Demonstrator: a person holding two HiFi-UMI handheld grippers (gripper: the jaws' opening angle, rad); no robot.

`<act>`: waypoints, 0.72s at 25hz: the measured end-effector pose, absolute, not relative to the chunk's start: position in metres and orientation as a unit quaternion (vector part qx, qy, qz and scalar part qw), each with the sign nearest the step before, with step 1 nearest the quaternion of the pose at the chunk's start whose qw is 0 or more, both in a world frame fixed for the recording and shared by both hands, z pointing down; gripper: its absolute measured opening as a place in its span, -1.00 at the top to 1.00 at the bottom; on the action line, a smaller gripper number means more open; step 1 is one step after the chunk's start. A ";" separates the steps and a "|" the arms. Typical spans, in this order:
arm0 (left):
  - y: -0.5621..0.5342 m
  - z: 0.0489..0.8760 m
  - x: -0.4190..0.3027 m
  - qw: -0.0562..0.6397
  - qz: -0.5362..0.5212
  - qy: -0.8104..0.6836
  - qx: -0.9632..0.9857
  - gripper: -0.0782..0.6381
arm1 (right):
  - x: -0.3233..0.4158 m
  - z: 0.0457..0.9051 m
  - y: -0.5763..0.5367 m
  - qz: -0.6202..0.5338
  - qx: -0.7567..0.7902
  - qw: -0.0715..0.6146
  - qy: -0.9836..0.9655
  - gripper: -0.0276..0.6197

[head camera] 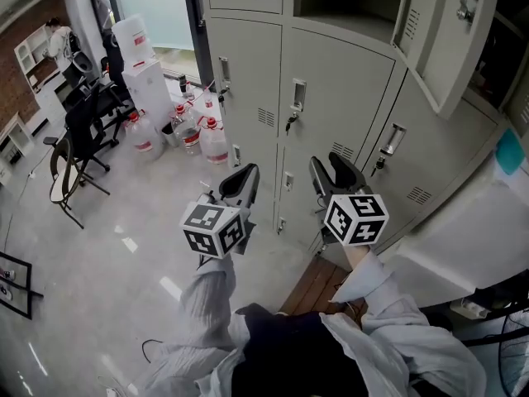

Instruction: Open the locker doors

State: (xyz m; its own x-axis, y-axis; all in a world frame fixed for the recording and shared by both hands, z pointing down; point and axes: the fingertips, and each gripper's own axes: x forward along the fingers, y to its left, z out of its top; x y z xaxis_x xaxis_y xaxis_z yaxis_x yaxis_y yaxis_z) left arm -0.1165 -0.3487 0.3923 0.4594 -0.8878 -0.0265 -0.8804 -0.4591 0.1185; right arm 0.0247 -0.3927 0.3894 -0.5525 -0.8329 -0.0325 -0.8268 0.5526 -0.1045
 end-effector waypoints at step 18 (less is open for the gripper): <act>-0.424 0.386 -0.145 0.032 -0.025 -0.482 0.875 0.73 | -0.012 0.391 -0.474 -0.037 -0.502 0.034 0.863 0.40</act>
